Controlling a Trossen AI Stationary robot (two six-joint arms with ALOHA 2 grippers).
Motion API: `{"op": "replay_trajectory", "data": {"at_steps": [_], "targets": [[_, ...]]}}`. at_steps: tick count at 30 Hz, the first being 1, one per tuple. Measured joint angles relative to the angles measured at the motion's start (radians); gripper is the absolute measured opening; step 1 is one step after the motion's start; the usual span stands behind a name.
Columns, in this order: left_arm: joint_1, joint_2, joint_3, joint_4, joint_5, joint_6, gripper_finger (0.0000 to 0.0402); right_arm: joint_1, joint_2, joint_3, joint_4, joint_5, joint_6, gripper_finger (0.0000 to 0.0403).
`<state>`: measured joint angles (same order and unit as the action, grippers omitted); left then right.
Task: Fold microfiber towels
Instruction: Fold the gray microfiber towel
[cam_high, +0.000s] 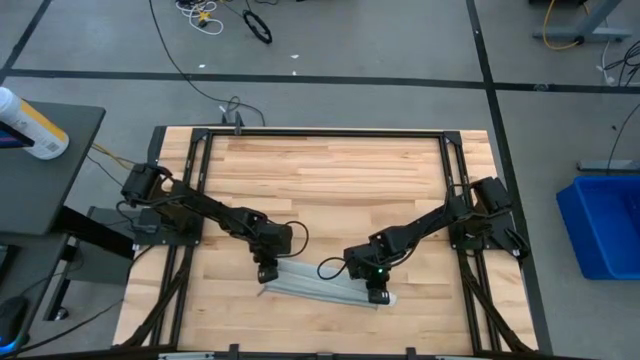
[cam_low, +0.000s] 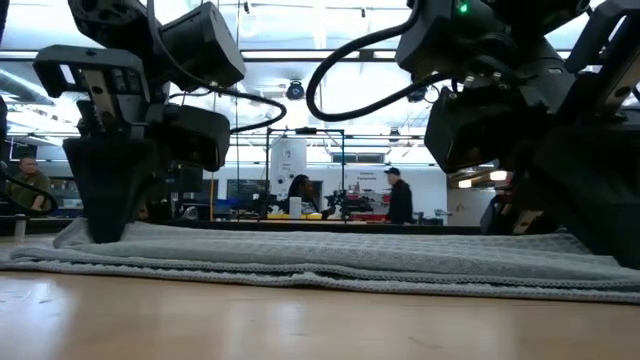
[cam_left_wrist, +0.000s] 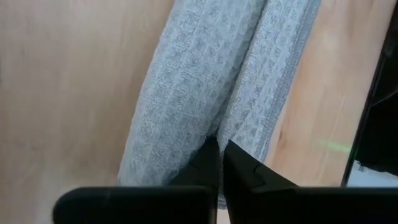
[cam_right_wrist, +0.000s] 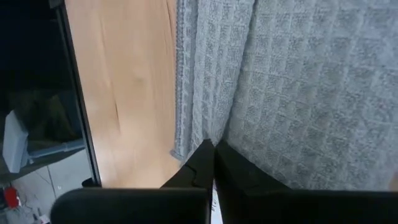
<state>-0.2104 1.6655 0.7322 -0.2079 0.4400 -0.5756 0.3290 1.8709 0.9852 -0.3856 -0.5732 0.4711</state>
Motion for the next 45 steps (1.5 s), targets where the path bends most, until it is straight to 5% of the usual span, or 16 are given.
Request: {"op": "replay_trajectory", "data": {"at_steps": [6, 18, 37, 45], "targets": [[0.000, 0.001, 0.000, 0.018, 0.051, -0.017, 0.0067, 0.001, 0.000, 0.000, -0.006, -0.008, 0.000, 0.0048], [0.000, -0.011, 0.049, 0.023, 0.150, -0.029, 0.0196, 0.001, -0.002, 0.001, 0.001, -0.038, 0.050, 0.0196], [0.005, -0.131, 0.071, 0.015, 0.058, -0.075, 0.0201, 0.003, -0.067, 0.075, -0.127, -0.002, 0.099, 0.0228], [0.013, -0.131, 0.071, 0.025, 0.075, -0.075, 0.0201, -0.008, -0.092, 0.134, -0.239, 0.151, 0.181, 0.0244]]}}
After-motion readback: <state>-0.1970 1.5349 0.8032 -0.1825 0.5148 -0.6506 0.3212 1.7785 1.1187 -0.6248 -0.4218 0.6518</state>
